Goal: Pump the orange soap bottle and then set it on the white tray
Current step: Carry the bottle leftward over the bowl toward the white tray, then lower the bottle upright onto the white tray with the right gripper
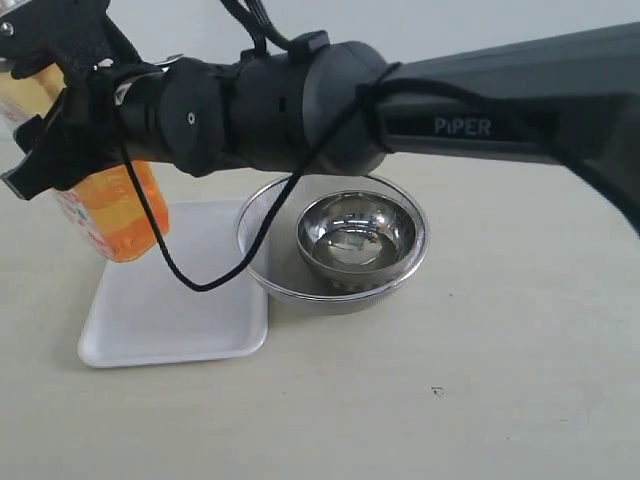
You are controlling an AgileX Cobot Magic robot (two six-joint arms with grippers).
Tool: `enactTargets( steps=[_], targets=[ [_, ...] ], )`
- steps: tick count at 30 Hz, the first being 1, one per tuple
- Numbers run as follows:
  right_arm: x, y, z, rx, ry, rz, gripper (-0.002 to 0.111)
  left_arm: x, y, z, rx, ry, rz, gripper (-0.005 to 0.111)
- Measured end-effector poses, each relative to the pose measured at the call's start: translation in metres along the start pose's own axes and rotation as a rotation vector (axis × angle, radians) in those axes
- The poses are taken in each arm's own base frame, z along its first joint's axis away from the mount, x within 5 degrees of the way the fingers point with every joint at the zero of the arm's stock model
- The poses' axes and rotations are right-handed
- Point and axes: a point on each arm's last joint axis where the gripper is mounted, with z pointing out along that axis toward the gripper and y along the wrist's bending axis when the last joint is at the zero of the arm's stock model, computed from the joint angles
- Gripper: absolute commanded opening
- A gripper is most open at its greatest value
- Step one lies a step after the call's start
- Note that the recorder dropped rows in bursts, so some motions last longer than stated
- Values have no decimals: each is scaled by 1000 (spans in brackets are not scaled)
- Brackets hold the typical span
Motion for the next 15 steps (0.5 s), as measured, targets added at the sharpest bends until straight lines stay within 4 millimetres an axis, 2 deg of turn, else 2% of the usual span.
enactTargets(
  steps=[5,10,15],
  targets=[
    [8,-10,3,10,32,29,0,0,0,0,0,0,0,5],
    [11,-29,2,50,31,97,0,0,0,0,-2,0,1,5],
    [13,-38,2,67,32,134,0,0,0,0,-2,0,1,5]
  ],
)
